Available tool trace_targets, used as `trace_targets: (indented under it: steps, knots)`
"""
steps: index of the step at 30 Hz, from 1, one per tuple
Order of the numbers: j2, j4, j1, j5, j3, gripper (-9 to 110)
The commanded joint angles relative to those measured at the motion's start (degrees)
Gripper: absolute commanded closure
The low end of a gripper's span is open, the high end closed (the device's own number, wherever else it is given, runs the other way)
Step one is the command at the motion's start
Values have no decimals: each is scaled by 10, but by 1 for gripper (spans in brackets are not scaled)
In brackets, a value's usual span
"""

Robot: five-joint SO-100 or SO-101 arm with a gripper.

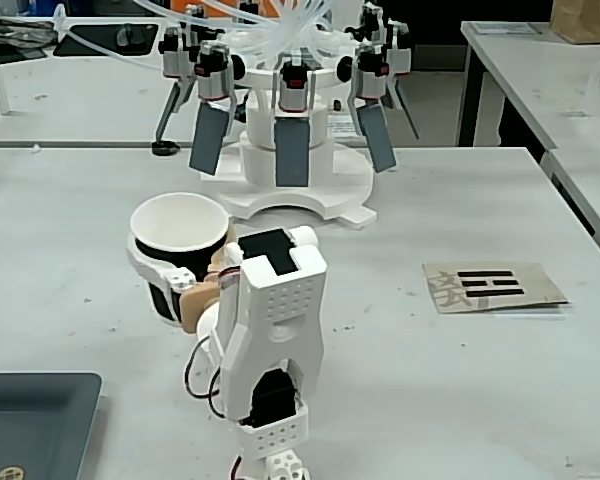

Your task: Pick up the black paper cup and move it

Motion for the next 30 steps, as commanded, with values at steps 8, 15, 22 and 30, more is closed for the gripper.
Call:
trace_targets:
  steps: [8,15,22,30]
  knots:
    - [45,33,68,-10,4,86]
    - [57,67,121,-3,3,86]
    - [90,158,178,6,-32,87]
    - [85,254,216,18,-117,87]
